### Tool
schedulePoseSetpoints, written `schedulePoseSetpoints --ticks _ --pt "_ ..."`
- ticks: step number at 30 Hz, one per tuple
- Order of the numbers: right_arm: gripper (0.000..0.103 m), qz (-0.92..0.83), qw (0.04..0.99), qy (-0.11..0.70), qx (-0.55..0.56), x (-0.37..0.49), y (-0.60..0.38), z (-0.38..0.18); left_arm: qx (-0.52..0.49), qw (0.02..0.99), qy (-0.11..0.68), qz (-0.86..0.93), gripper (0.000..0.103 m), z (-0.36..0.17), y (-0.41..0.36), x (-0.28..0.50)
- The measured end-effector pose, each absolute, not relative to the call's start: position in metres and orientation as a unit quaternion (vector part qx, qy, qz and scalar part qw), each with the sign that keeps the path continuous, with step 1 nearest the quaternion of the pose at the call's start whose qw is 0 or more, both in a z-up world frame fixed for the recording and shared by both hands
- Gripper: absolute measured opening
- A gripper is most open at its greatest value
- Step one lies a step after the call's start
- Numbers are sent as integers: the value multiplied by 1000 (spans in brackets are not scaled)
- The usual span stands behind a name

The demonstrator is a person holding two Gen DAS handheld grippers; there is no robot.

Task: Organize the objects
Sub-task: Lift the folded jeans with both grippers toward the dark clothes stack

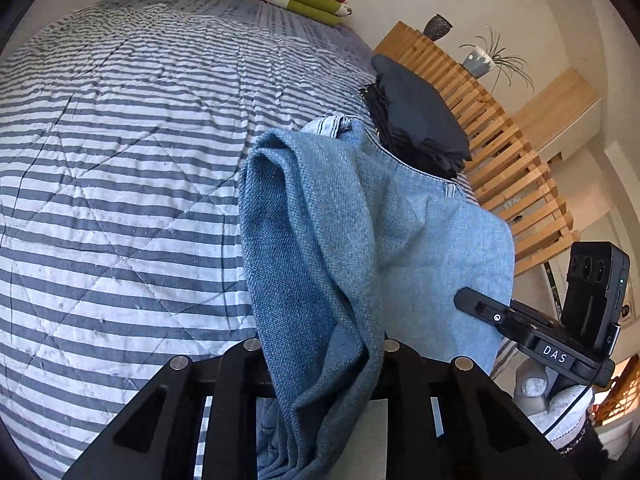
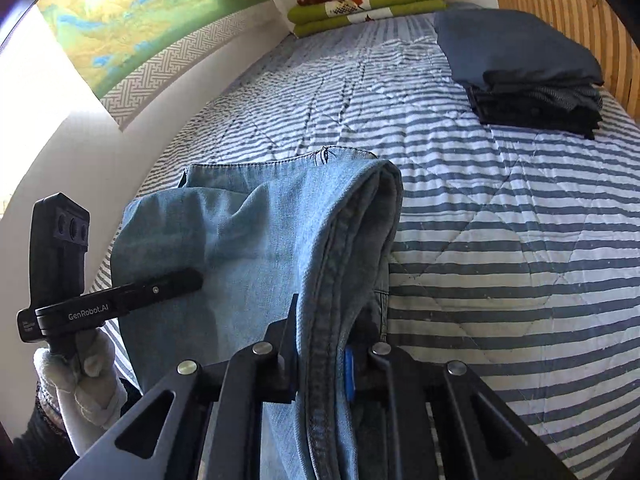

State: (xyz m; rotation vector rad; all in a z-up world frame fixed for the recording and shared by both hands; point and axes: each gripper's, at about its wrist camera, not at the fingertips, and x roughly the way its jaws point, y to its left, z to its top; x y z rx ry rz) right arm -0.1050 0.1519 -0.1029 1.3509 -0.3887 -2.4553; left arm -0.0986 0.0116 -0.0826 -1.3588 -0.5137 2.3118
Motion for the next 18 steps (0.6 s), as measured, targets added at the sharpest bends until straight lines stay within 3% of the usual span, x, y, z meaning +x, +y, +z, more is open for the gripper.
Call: schedulePoseSetpoints --ticks 10,18 --pt "13 -899 142 -133 392 -58 184 -21 -427 269 -157 849 21 11 58 -88" --pt "13 -938 92 -114 315 -64 240 57 -372 316 -125 864 21 100 136 -140"
